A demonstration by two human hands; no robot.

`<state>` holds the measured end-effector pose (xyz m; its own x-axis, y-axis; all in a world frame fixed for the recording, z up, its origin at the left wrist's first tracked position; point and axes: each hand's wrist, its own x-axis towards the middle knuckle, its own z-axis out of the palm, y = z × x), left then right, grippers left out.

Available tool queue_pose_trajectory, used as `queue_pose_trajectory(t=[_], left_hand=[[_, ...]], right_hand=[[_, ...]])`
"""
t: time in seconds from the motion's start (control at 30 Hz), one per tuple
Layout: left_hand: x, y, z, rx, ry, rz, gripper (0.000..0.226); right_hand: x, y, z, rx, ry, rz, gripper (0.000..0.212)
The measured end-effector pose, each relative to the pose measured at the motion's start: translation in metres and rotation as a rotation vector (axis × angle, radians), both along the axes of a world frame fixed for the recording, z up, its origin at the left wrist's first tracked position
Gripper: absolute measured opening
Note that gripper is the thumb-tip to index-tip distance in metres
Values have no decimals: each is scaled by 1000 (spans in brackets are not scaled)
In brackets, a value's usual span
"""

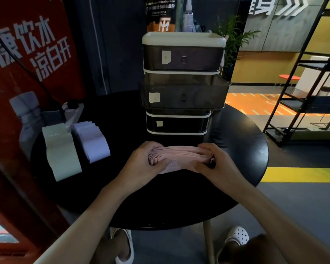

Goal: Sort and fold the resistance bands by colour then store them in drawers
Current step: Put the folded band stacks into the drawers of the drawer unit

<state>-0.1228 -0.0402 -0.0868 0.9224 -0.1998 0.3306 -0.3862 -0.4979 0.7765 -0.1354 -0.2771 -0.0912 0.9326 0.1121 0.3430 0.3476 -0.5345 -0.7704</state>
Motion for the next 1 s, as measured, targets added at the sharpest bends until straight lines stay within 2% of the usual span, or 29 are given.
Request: queue_pose_trajectory(t=[0.13, 0.43, 0.7, 0.8, 0.87, 1.0], left_hand=[[-4, 4, 0, -30, 31, -27, 29], [-6, 12, 21, -88, 117, -44, 24], [-8, 12, 138, -137, -126, -117, 30], [1, 9, 176, -49, -253, -107, 30], [16, 6, 193, 6, -322, -55, 27], [51, 1, 207, 36, -361, -19, 23]], right_hand=[[1, -1, -2, -13, 21, -11, 25], [-11, -5, 19, 21, 29, -5, 19], [-12, -10, 129, 83, -187, 10, 26], [-4, -8, 167, 130, -264, 13, 20], [8, -7, 184, 94, -313, -17, 19], [36, -4, 198, 108, -300, -51, 17]])
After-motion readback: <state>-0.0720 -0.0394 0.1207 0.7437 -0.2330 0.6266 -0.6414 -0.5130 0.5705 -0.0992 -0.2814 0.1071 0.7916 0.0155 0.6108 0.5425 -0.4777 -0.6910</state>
